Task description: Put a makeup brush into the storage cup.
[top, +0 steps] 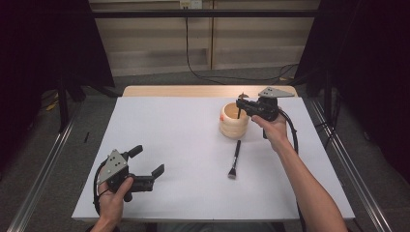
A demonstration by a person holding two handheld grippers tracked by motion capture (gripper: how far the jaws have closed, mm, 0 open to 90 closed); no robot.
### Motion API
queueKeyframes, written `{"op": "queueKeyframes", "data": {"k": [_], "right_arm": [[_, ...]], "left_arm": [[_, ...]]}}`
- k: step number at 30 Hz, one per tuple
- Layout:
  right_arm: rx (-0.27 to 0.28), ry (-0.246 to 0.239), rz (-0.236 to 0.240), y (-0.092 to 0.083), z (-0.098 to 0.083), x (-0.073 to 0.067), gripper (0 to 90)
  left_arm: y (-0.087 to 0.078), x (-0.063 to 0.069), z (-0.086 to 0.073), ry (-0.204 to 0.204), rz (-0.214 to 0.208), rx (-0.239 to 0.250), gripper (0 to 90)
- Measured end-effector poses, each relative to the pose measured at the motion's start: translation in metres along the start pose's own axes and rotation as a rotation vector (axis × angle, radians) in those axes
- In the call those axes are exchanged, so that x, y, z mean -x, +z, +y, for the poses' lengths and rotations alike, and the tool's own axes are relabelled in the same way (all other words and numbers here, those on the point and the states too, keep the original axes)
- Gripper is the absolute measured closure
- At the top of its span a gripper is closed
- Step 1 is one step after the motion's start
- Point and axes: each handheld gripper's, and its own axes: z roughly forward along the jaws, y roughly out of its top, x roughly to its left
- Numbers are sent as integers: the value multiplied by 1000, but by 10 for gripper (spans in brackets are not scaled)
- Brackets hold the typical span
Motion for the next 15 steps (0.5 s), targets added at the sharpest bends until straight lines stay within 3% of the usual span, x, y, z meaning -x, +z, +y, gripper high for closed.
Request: {"op": "queueKeyframes", "data": {"k": [15], "right_arm": [[-12,-2,3,4,-11,-3,798]], "left_arm": [[1,1,-1,5,-3,-1,12]]}}
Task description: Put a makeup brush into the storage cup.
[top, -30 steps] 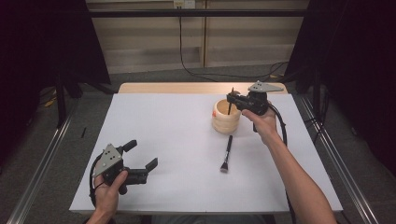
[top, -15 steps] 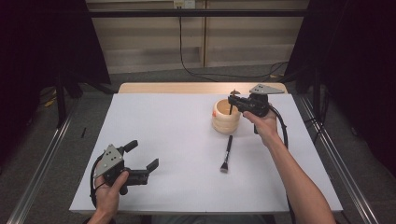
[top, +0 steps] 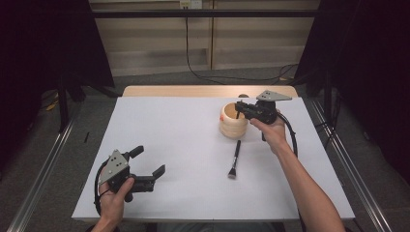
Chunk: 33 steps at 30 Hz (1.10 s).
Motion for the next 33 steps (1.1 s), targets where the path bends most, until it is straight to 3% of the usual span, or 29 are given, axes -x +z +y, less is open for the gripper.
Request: {"op": "queueKeyframes", "data": {"k": [8,10,13,19,24,26,33], "right_arm": [[10,8,-22,0,-2,0,623],[21,7,-23,-1,-1,0,513],[23,7,-26,-2,0,-1,423],[49,0,-49,-3,3,-5,92],[83,8,-67,-3,4,-8,1],[85,-17,-75,-4,5,-9,0],[57,9,-119,-7,2,-9,18]], "left_arm": [[0,0,0,3,0,-2,11],[0,0,0,2,1,0,11],[0,0,0,4,2,-4,11],[1,-1,0,3,2,-5,11],[1,-1,0,2,2,-4,11],[0,-1,0,3,1,-2,10],[0,-1,0,-3,4,1,11]]}}
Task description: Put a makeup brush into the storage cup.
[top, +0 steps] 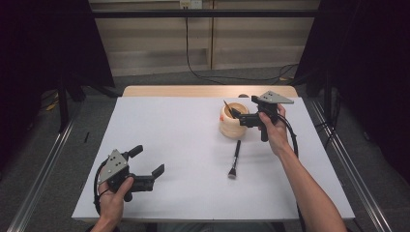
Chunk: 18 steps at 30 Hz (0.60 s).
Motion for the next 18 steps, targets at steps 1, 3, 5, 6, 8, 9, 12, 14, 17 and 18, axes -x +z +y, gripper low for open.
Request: {"op": "queueKeyframes", "data": {"k": [1,3,5,6,8,9,12,14,17,18], "right_arm": [[2,2,-10,-1,-1,0,19],[1,18,2,-4,-2,3,6],[10,21,-10,-7,-2,4,11],[11,23,-10,-9,-2,5,9],[12,23,-14,-12,-1,5,8],[13,19,-16,-14,-1,5,8],[10,16,-18,-18,-2,5,8],[12,20,-13,-21,-3,5,7],[4,22,-13,-26,-5,5,4],[6,26,-14,-28,-6,5,7]], "left_arm": [[0,0,0,3,-1,0,11],[0,0,0,3,0,0,11],[0,-1,0,2,2,0,11],[0,-1,0,-1,2,2,10],[0,-1,0,1,3,0,10],[0,-1,0,1,3,0,10],[0,0,0,2,1,1,10],[0,0,1,2,0,2,10],[0,-1,1,1,3,3,10],[0,-1,1,1,2,2,10]]}}
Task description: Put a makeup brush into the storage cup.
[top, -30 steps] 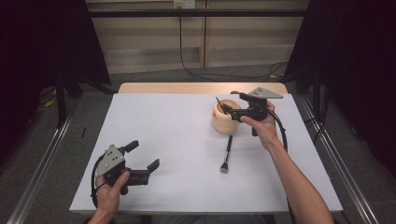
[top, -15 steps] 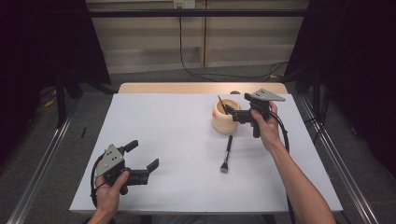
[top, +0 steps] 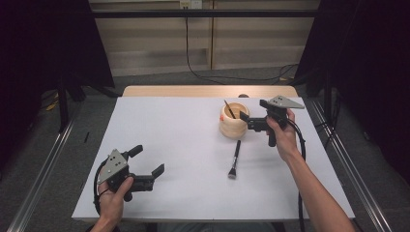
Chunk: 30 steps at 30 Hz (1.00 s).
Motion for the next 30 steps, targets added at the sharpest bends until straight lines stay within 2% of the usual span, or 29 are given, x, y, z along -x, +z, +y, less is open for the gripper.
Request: {"op": "queueKeyframes", "data": {"k": [7,10,15,19,23,26,30], "right_arm": [[-6,3,-4,-18,-4,-1,0],[21,-3,-23,-25,-4,-3,0],[0,-13,-6,-35,-10,-9,0],[18,-24,-12,-44,-10,-13,0],[7,-28,-1,-53,-15,-15,0],[18,-34,-20,-60,-17,-16,1],[13,-27,-21,-73,-23,-15,1]], "left_arm": [[0,-1,0,-6,6,-3,10],[0,-1,0,-12,8,-1,10],[-1,-2,0,-10,5,1,9],[-1,-2,0,-11,6,4,10],[-1,-2,0,-10,6,5,10],[-1,-2,1,-12,5,7,10],[-1,-2,1,-13,10,8,10]]}}
